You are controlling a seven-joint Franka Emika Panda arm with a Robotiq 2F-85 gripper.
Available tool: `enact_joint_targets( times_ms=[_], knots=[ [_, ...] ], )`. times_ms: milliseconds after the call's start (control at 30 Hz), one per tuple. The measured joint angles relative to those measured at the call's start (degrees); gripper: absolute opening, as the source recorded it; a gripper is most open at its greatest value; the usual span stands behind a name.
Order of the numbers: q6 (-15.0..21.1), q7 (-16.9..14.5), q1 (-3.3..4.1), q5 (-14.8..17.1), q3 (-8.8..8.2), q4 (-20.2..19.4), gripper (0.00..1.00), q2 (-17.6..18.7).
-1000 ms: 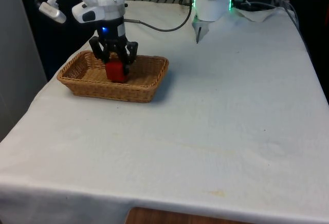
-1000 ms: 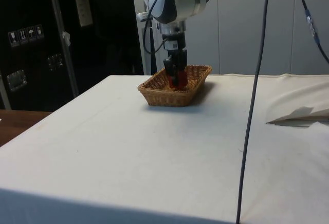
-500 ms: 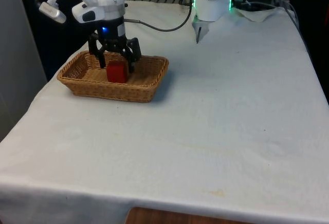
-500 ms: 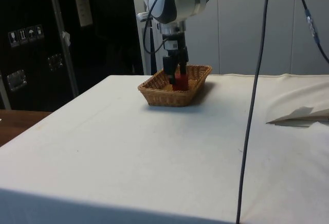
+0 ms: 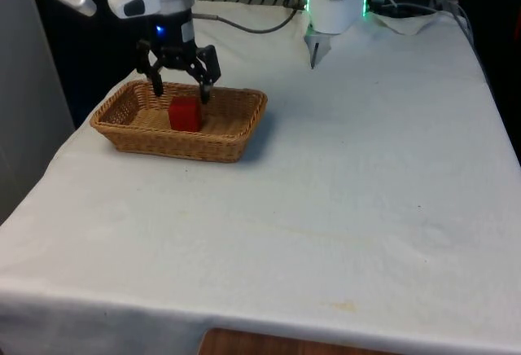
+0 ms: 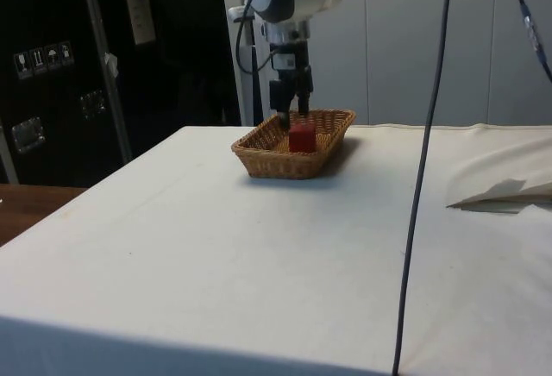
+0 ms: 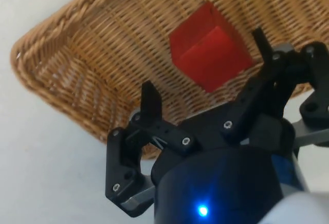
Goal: Pick up the cube and place it into the basket.
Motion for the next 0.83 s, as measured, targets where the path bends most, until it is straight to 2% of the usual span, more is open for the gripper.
enact_joint_targets(
  times_ms=[367, 833],
  knots=[
    [-2.9, 0.6, 0.29, -0.3, -0.34, 0.1, 1.00, -4.4],
    [-6.0, 3.0, 1.20, -2.3, -0.29, 0.2, 1.00, -9.5]
  ],
)
